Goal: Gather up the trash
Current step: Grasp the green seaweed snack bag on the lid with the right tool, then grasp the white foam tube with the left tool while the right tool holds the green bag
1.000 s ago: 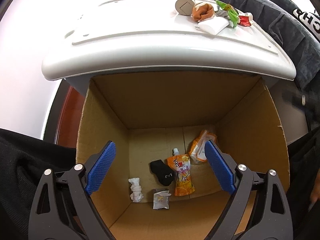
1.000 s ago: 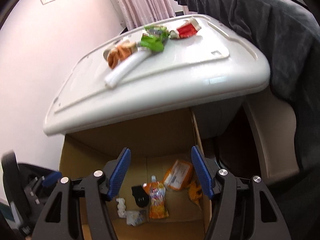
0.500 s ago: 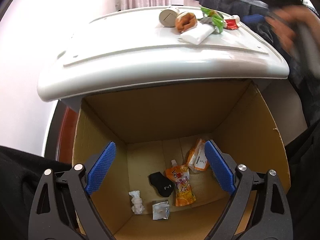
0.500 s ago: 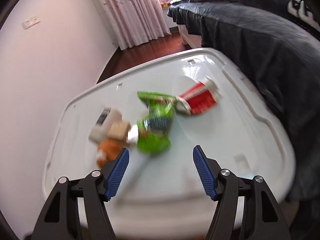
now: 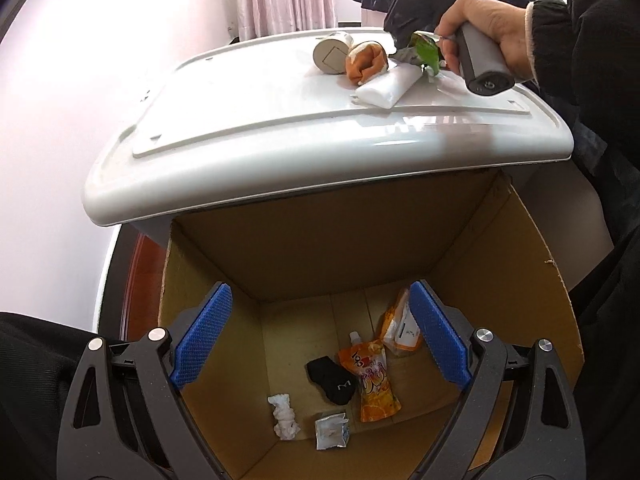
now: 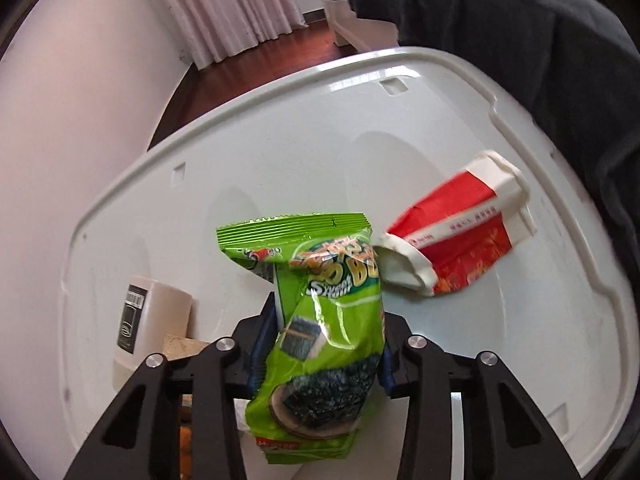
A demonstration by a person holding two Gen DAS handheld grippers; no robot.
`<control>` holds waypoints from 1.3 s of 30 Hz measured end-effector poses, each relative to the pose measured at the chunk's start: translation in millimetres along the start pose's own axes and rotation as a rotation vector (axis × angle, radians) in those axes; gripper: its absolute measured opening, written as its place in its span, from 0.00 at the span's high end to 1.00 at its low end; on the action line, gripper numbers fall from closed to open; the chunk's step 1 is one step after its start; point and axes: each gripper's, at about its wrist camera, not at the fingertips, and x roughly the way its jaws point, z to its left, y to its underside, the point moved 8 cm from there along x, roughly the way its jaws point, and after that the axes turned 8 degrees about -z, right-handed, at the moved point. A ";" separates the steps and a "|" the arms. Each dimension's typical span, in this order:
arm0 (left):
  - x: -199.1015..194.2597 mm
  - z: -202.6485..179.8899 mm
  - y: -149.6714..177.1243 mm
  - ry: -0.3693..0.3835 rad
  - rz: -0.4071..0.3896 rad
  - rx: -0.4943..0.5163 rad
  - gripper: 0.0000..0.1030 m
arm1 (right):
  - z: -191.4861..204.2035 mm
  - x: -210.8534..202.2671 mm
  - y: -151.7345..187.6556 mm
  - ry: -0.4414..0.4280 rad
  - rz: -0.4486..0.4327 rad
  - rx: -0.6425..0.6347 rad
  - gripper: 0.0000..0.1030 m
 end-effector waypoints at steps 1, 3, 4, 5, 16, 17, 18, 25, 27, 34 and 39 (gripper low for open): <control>0.1 0.7 0.2 0.002 0.001 -0.004 0.15 | 3.5 0.7 1.7 0.007 -0.005 -0.018 0.69; 0.3 1.9 1.1 0.001 0.006 -0.010 0.15 | 3.7 -0.6 2.6 0.020 -0.022 -0.029 0.73; 0.4 2.2 1.5 -0.001 0.007 -0.011 0.15 | 3.0 -1.7 3.1 0.016 -0.033 -0.021 0.74; 0.1 2.4 1.9 0.000 0.008 -0.014 0.15 | 1.7 -2.6 2.8 0.015 -0.041 -0.010 0.75; -7.4 -4.3 -18.5 0.104 -0.019 -0.037 0.15 | -36.2 -132.9 30.2 -0.204 -0.217 -0.016 0.75; -9.5 -8.5 -31.6 0.137 -0.041 -0.030 0.15 | -44.9 -144.9 41.9 -0.200 -0.236 -0.022 0.75; -10.1 -11.2 -40.2 0.152 -0.056 -0.024 0.15 | -53.2 -154.4 54.8 -0.197 -0.247 -0.020 0.75; 14.0 -28.5 -128.7 0.233 -0.190 -0.004 0.14 | -109.9 -166.9 110.3 -0.134 -0.265 0.071 0.74; 29.1 -33.2 -137.9 0.247 -0.180 -0.002 0.14 | -113.5 -164.2 114.7 -0.115 -0.263 0.052 0.74; 80.3 -46.6 -144.6 0.254 -0.130 0.054 0.14 | -124.1 -162.5 111.9 -0.151 -0.260 0.102 0.74; 111.9 -45.9 -154.8 0.253 -0.100 0.017 0.14 | -121.2 -172.8 106.6 -0.177 -0.294 0.109 0.73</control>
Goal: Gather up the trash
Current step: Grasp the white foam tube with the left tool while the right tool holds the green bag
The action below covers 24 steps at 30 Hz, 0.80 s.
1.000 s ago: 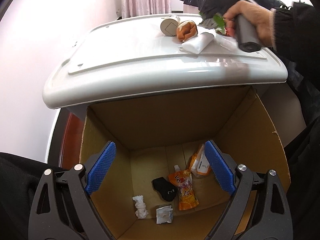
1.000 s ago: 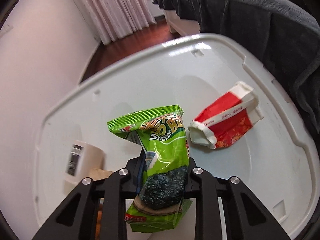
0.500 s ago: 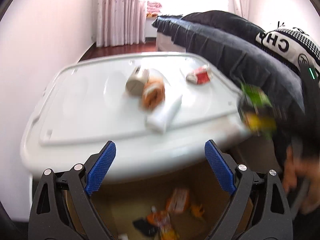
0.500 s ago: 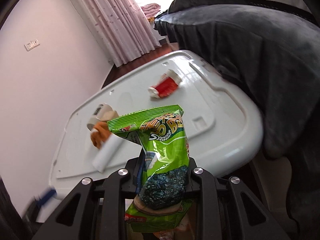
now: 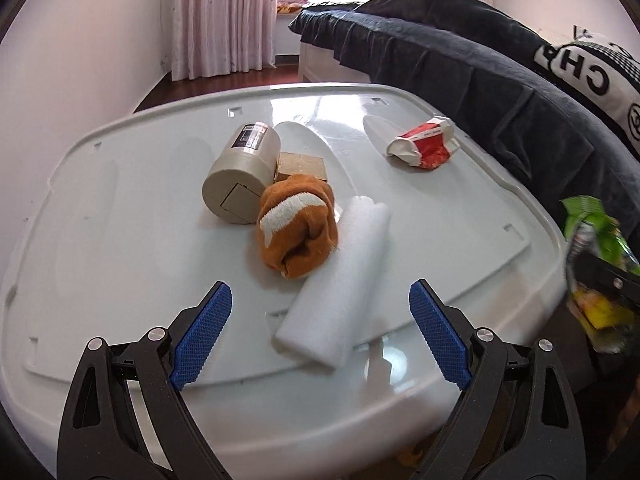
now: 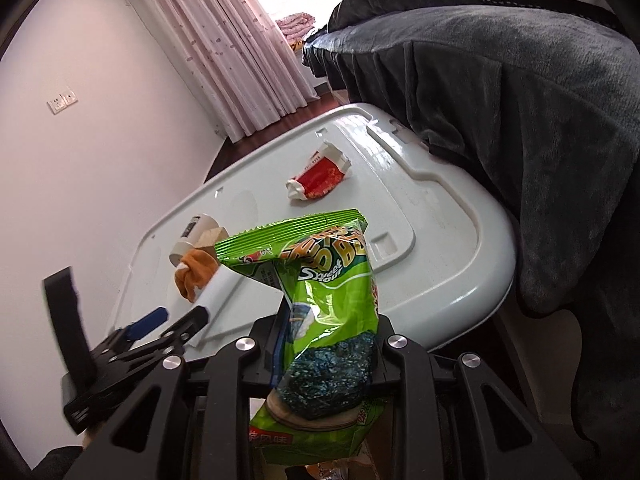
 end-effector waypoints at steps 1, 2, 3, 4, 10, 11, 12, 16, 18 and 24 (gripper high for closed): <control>5.5 1.0 -0.4 0.002 0.011 -0.017 0.14 | 1.0 -0.4 -1.5 -0.001 -0.008 -0.003 0.73; 9.7 1.4 0.6 0.010 0.023 -0.035 0.14 | 2.1 0.4 -2.2 0.000 -0.011 -0.007 0.73; 13.3 0.0 2.6 0.021 0.034 -0.052 0.14 | 2.5 0.5 -2.5 0.001 -0.013 -0.008 0.73; 13.0 -3.0 2.6 0.006 0.016 -0.046 0.14 | 2.3 0.9 -2.5 0.001 -0.013 -0.007 0.73; 6.9 -44.4 13.5 0.067 -0.004 0.074 0.14 | 0.6 1.9 -2.8 0.009 -0.012 0.000 0.73; 7.5 -48.9 14.5 0.065 -0.007 0.099 0.14 | 0.5 1.9 -2.6 0.012 -0.014 -0.003 0.73; 8.7 -52.5 14.7 0.065 -0.007 0.114 0.14 | 0.7 1.9 -2.7 0.013 -0.014 -0.004 0.73; 17.8 -57.5 9.9 0.071 0.015 0.109 0.14 | -0.8 0.8 -4.5 0.028 -0.023 0.004 0.73; 24.5 -57.0 5.8 0.056 0.027 0.099 0.14 | -1.8 0.9 -4.8 0.031 -0.025 0.013 0.73; 41.9 -58.0 -5.7 0.005 0.033 0.112 0.24 | -3.4 -0.2 -5.8 0.041 -0.033 0.022 0.73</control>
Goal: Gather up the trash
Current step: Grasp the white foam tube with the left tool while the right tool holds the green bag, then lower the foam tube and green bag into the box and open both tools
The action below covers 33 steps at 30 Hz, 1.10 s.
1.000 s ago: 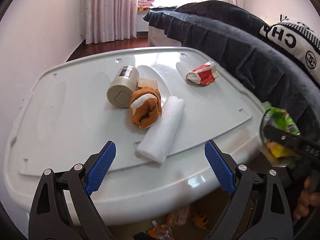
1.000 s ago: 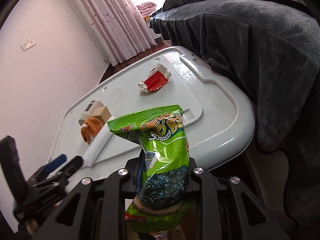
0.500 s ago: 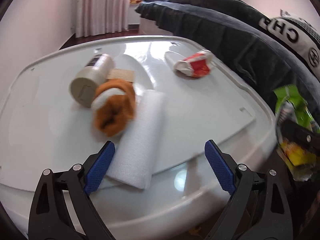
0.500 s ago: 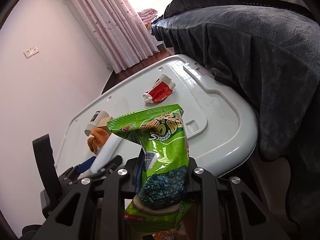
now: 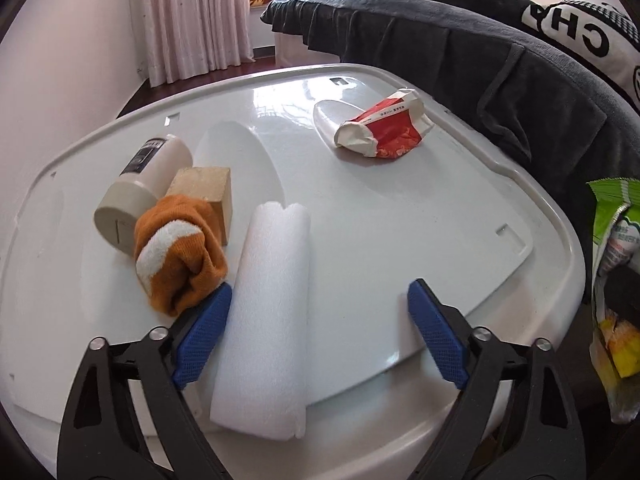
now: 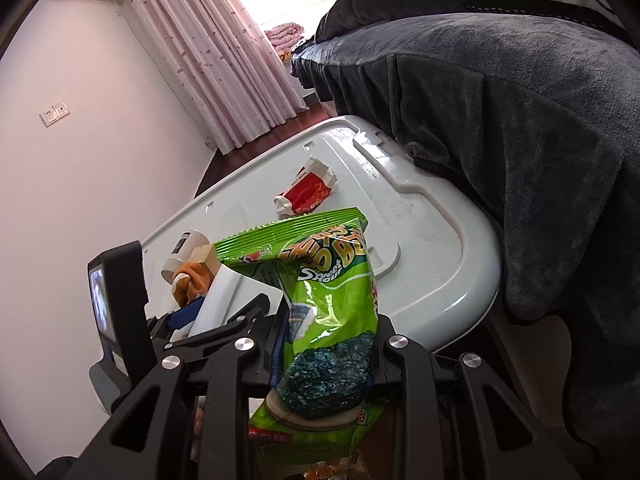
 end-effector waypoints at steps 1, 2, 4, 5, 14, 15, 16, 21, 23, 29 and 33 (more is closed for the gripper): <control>0.5 -0.3 -2.0 0.006 -0.008 0.002 0.37 | 0.4 -0.6 -0.2 0.001 -0.003 0.000 0.73; 0.9 -0.7 -3.2 0.006 -0.012 0.005 0.44 | 0.7 -1.4 -0.5 0.000 -0.006 0.002 0.73; 1.9 -0.9 -6.0 0.005 -0.015 0.013 0.69 | 1.2 -3.1 -1.0 0.001 -0.013 0.004 0.73; 2.4 -1.0 -7.0 0.008 -0.016 0.016 0.70 | 1.0 -3.9 -1.3 0.002 -0.016 0.007 0.73; -15.8 -10.9 -17.6 -0.023 -0.066 0.052 0.81 | -5.9 -6.5 -2.2 0.024 -0.025 0.039 0.73; -23.4 -12.5 -18.4 -0.025 -0.078 0.063 0.81 | -6.2 -6.1 -2.1 0.027 -0.023 0.039 0.73; -28.8 -12.4 -19.3 -0.028 -0.086 0.068 0.81 | -6.8 -5.7 -1.6 0.028 -0.020 0.042 0.73; -65.7 -8.3 -20.3 -0.045 -0.118 0.054 0.81 | -2.9 -4.0 -3.1 0.018 -0.011 0.044 0.73; -85.7 -6.6 -15.9 -0.056 -0.133 0.059 0.81 | 0.0 -4.0 -3.7 0.018 -0.015 0.023 0.73; -143.8 4.5 13.3 -0.105 -0.143 0.054 0.81 | 9.7 -4.3 4.6 0.005 -0.008 -0.043 0.73; -177.7 9.9 43.5 -0.160 -0.142 0.055 0.81 | 21.6 -8.7 18.1 -0.027 0.027 -0.086 0.73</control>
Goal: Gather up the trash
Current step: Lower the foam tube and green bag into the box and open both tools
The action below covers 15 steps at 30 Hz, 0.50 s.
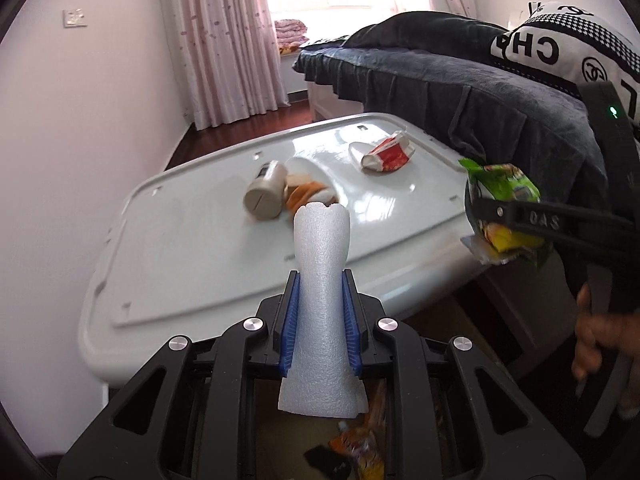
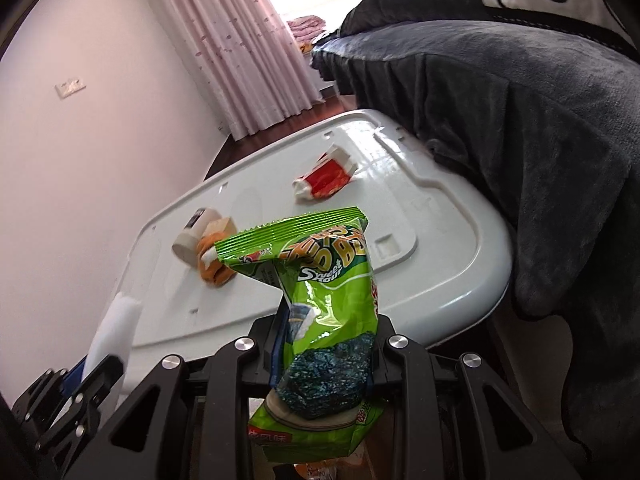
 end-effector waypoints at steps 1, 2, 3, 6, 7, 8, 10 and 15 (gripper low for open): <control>-8.9 2.6 9.1 -0.007 0.011 -0.020 0.81 | 5.0 -3.6 4.2 -0.012 0.004 -0.017 0.73; -15.2 4.3 17.4 -0.011 0.022 -0.039 0.81 | 9.7 -8.5 9.3 -0.016 0.003 -0.036 0.73; -20.8 6.0 26.6 -0.016 0.036 -0.059 0.81 | 12.9 -11.9 13.0 -0.019 0.004 -0.048 0.73; -32.3 8.1 60.8 -0.036 0.087 -0.096 0.81 | 23.0 -28.8 38.9 -0.042 0.020 -0.079 0.73; -31.5 6.7 76.1 -0.038 0.124 -0.101 0.81 | 26.4 -35.5 51.8 -0.050 0.030 -0.089 0.73; -30.0 5.4 87.4 -0.031 0.154 -0.103 0.81 | 29.4 -40.9 64.1 -0.055 0.042 -0.101 0.73; -28.6 6.9 110.2 -0.031 0.215 -0.092 0.81 | 36.3 -47.4 86.7 -0.063 0.076 -0.132 0.73; -18.3 30.6 135.5 -0.048 0.305 -0.178 0.81 | 52.7 -46.1 127.1 -0.049 0.156 -0.252 0.73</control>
